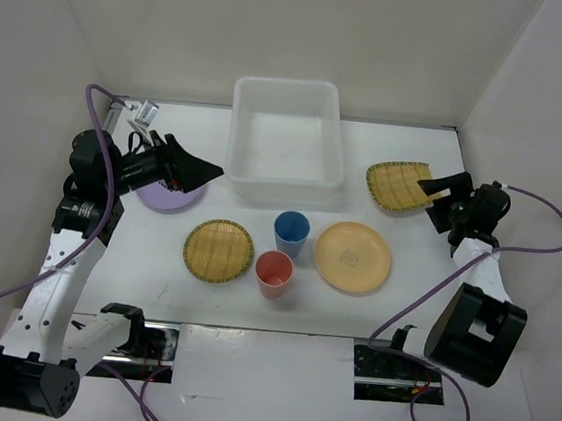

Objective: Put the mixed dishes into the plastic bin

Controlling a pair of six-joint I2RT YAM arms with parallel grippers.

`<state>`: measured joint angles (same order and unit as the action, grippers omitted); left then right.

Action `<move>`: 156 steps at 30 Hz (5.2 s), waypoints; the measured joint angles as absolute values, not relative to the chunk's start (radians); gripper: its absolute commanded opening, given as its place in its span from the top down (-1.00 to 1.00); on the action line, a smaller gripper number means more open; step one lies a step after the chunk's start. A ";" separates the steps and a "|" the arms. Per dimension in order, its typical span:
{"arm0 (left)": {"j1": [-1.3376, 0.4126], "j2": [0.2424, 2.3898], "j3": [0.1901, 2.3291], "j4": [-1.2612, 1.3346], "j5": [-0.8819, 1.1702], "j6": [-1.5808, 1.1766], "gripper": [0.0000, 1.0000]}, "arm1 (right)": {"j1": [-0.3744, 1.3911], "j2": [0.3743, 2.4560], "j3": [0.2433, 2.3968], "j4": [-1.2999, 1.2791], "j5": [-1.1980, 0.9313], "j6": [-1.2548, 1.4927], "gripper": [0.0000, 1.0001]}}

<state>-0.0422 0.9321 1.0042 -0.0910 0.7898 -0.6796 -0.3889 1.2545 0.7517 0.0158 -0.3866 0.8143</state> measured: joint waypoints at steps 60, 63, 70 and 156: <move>-0.043 0.922 1.010 -0.210 0.717 -0.601 -0.68 | -0.290 1.800 0.746 0.374 -0.222 1.108 1.00; -0.043 0.915 1.010 -0.211 0.714 -0.601 -0.68 | -0.290 1.740 0.746 0.307 -0.191 1.093 1.00; -0.043 0.892 1.010 -0.221 0.711 -0.600 -0.68 | -0.281 1.437 0.822 0.081 -0.103 1.018 1.00; -0.043 0.813 1.008 -0.340 0.685 -0.544 -0.75 | 0.528 2.138 2.949 -1.098 0.255 0.519 -0.69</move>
<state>-0.0429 0.8131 1.0080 -0.3401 0.6846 -0.5442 0.5282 2.1380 2.9486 -1.0977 0.2546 0.5186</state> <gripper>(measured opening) 0.874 0.841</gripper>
